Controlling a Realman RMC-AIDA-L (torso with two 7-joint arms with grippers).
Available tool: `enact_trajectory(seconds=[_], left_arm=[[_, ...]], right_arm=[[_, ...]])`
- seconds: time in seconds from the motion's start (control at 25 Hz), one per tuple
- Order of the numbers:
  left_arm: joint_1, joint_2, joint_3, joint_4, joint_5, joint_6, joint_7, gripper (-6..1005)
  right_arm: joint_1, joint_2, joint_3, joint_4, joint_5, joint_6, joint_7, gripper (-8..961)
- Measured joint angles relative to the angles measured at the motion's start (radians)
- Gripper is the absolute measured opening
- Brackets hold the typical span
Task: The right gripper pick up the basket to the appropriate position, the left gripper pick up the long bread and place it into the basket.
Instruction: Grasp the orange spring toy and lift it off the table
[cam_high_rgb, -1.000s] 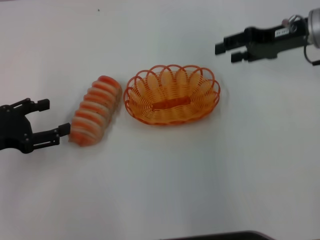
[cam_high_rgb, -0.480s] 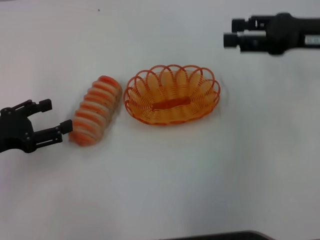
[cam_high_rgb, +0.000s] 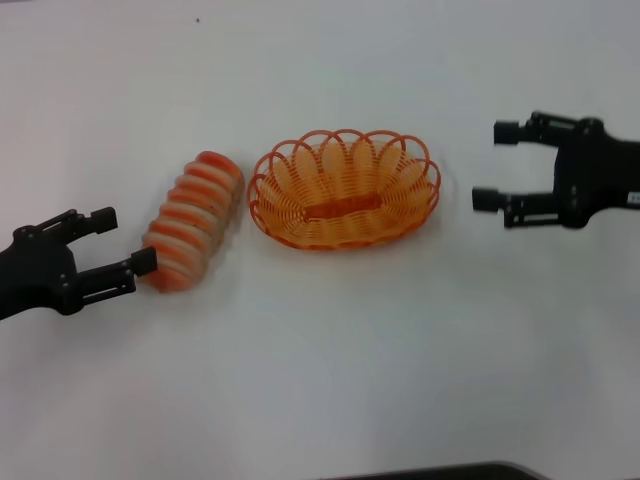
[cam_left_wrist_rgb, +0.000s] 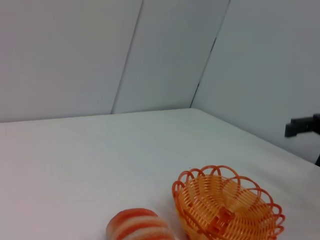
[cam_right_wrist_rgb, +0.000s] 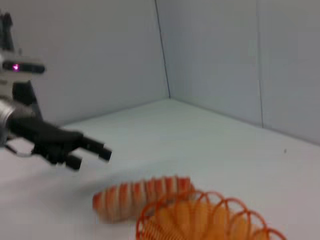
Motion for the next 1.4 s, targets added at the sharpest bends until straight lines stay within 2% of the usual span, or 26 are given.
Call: enact_trajectory(seconds=[0.08,0.2,0.44,0.8,1.12,1.32,1.4], left_arm=[[0.000,0.001,-0.006,0.000,0.000,0.001,0.000,871],[0.001,0.001,-0.008,-0.001,0.001,0.000,-0.001,872],[0.002,0.002,-0.008,-0.001,0.007,-0.008,-0.014,873],[-0.022,0.013,0.014,0.041,0.013,-0.039,-0.188,875],[-0.078,0.019,0.124,0.334,0.124,-0.022,-0.574,876],[-0.124,0.018,0.231,0.562,0.223,0.028,-0.899,877],[-0.145,0.014,0.265,0.602,0.259,0.034,-0.988,879]], right_arm=[[0.004,0.006,-0.002,0.002,-0.046,0.004,-0.025,889],[0.006,0.014,0.000,0.014,-0.081,0.007,-0.079,910],[-0.002,0.014,-0.010,0.029,-0.104,0.009,-0.108,951],[0.012,0.015,-0.023,0.030,-0.183,0.070,-0.134,959],[0.013,0.015,-0.014,0.029,-0.179,0.086,-0.131,958],[0.019,0.015,-0.013,0.029,-0.177,0.087,-0.129,958],[0.021,0.015,-0.013,0.030,-0.176,0.087,-0.128,958]])
